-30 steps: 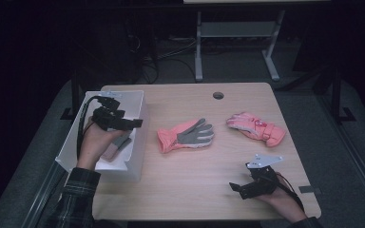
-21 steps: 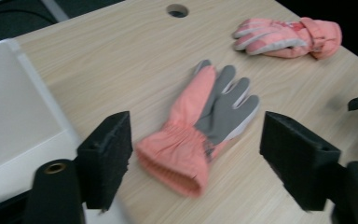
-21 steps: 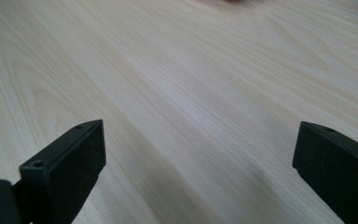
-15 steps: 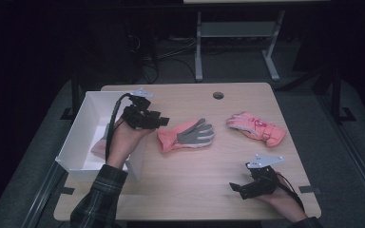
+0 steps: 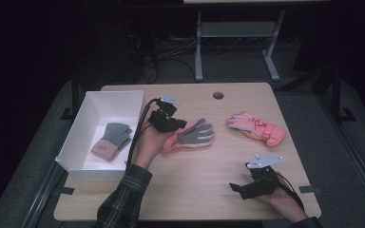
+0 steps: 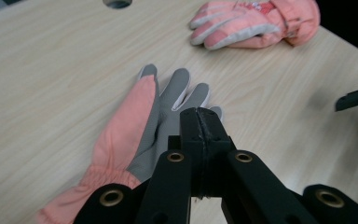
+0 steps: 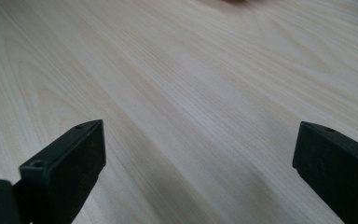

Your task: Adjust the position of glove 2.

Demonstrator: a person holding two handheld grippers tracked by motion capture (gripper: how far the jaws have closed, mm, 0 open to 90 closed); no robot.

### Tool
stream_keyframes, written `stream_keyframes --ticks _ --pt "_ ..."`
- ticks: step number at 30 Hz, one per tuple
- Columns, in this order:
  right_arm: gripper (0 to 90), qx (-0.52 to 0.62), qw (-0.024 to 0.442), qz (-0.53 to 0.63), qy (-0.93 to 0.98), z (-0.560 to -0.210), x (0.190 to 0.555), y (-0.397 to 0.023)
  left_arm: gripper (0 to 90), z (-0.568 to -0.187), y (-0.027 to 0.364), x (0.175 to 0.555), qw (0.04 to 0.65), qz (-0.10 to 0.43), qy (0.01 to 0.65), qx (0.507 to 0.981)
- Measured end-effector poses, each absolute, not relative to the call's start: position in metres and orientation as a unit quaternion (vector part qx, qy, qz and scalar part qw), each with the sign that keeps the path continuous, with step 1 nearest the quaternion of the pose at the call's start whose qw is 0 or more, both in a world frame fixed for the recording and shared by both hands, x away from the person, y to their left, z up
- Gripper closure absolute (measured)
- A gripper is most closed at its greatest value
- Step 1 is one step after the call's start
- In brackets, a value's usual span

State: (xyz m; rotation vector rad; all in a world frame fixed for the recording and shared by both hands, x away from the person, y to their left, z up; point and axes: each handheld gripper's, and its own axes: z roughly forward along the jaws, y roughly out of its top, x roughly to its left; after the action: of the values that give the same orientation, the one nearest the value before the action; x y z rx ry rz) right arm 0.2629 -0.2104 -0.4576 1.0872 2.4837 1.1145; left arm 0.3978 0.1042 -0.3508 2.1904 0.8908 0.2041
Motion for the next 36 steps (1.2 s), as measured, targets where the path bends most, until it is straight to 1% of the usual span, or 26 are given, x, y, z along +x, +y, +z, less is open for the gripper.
stream_keyframes --ticks 5,8,11,17,21,26,36 --pt "2.3 0.363 0.106 0.380 0.844 -0.457 0.262 -0.210 89.7 -0.379 0.097 0.409 0.359 0.077 0.357 0.859" --pt "2.3 0.359 0.105 0.378 0.847 -0.457 0.263 -0.209 89.7 -0.390 0.096 0.413 0.361 0.077 0.360 0.857" --pt "2.3 0.359 0.103 0.379 0.847 -0.457 0.263 -0.208 89.7 -0.403 0.096 0.418 0.349 0.082 0.361 0.861" --pt "2.3 0.360 0.103 0.380 0.846 -0.457 0.262 -0.209 89.7 -0.420 0.097 0.425 0.333 0.088 0.368 0.864" --pt "2.3 0.358 0.103 0.379 0.847 -0.457 0.263 -0.208 89.7 -0.431 0.101 0.430 0.330 0.078 0.377 0.862" --pt "2.3 0.360 0.103 0.379 0.846 -0.458 0.263 -0.208 89.8 -0.435 0.101 0.429 0.333 0.064 0.376 0.862" --pt "2.3 0.358 0.104 0.379 0.847 -0.457 0.263 -0.208 89.8 -0.433 0.085 0.415 0.334 0.037 0.339 0.879"
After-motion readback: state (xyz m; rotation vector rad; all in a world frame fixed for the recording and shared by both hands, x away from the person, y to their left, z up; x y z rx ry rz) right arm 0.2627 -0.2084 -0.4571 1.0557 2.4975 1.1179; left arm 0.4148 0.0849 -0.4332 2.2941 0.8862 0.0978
